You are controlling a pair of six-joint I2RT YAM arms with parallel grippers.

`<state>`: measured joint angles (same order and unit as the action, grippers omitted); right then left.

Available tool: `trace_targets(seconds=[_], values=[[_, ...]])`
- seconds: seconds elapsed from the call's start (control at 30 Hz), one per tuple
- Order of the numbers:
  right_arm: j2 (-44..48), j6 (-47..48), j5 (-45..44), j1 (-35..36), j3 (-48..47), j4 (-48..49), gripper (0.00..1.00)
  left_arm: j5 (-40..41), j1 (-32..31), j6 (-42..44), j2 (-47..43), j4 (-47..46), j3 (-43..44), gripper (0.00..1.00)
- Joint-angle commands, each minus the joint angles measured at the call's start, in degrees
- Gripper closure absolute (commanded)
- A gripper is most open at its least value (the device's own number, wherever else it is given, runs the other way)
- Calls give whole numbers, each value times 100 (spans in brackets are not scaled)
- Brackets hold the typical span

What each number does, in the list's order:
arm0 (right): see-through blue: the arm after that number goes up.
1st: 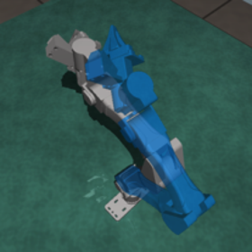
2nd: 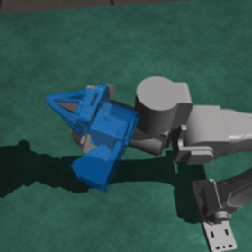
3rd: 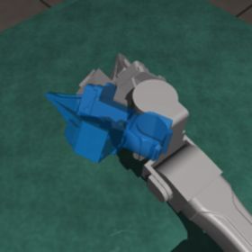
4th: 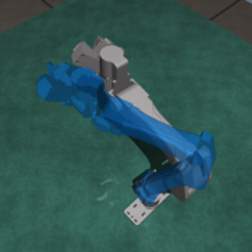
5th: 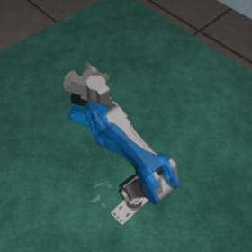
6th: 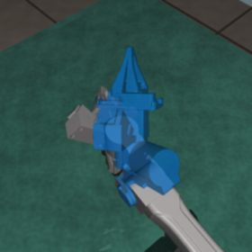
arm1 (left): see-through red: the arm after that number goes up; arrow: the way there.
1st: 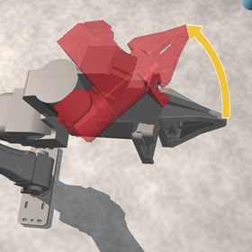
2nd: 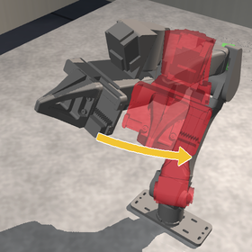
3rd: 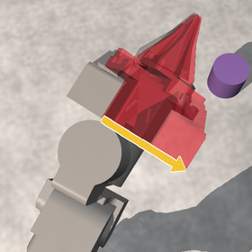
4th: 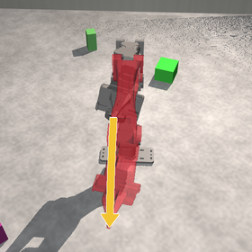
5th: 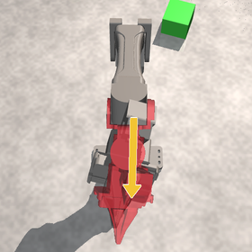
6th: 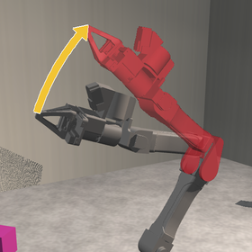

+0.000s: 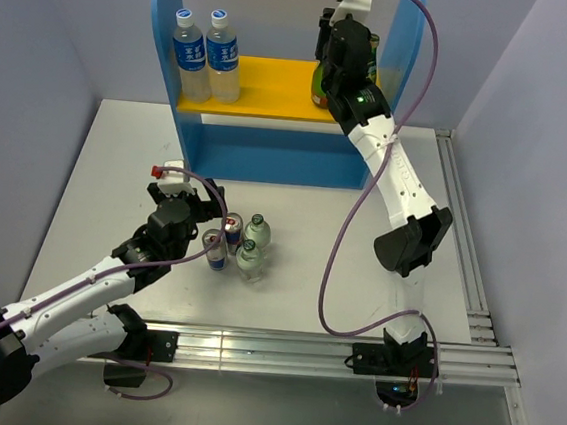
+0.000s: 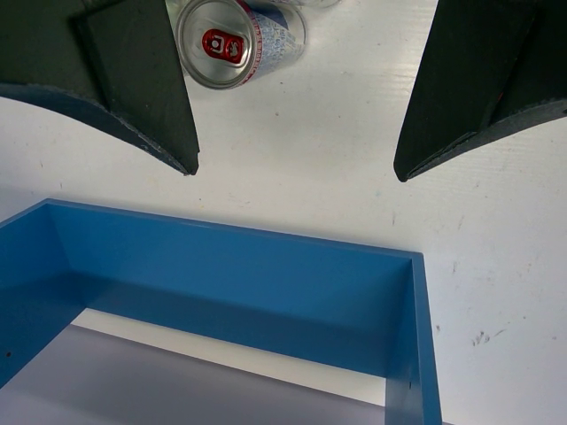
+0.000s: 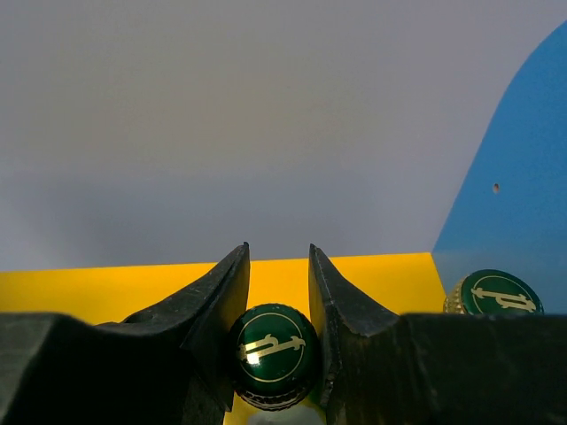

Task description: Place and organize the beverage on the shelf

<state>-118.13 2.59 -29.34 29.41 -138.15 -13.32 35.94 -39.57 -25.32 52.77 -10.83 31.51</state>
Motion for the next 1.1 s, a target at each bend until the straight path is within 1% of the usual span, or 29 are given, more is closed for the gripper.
trace_targets(seconds=[0.0, 0.2, 0.3, 0.33, 0.37, 0.4, 0.47, 0.5, 0.57, 0.6, 0.67, 0.77, 0.8, 0.87, 0.9, 1.03, 1.07], values=[[334, -22, 17, -14, -37, 963, 100, 106, 11, -8, -4, -16, 189, 1], [264, -39, -63, -41, 174, 989, 100, 115, 2, 1, -13, -7, 189, 1], [281, -66, -115, -58, 341, 1051, 80, 123, 11, 1, -13, -7, 198, 1], [290, -66, -133, -49, 393, 1068, 58, 115, 2, 1, -13, -7, 198, 1], [290, -74, -133, -58, 420, 1069, 50, 115, 11, 1, -13, 2, 198, 1], [290, -83, -150, -58, 455, 1069, 39, 115, 11, 1, -13, 2, 198, 1], [308, -83, -168, -58, 516, 1103, 29, 115, 11, -8, -21, -7, 189, 1], [325, -83, -168, -58, 560, 1121, 16, 115, 2, 1, -30, -7, 189, 1], [334, -92, -195, -58, 587, 1121, 11, 106, 11, -8, -22, -7, 189, 1], [386, -109, -203, -58, 657, 1113, 4, 106, 2, -8, -13, -16, 189, 1], [492, -197, -203, -49, 797, 1104, 0, 115, 2, 1, -4, 2, 207, 1], [965, -250, -177, -23, 1525, 1314, 0, 123, 2, -8, -4, -7, 198, 1], [1298, -242, -168, 38, 2041, 1593, 0, 123, 11, -8, 5, 2, 198, 1], [1781, -189, -203, 135, 2545, 1832, 0, 115, 11, -17, -4, -33, 180, 1], [1923, -163, -238, 248, 2947, 1998, 0, 115, 2, -8, -13, -33, 189, 1], [2592, -74, -554, 592, 3820, 2255, 0, 141, 11, -25, 31, 2, 215, 1], [2897, -66, -572, 662, 4230, 2299, 0, 158, 11, -34, 14, 2, 207, 1]])
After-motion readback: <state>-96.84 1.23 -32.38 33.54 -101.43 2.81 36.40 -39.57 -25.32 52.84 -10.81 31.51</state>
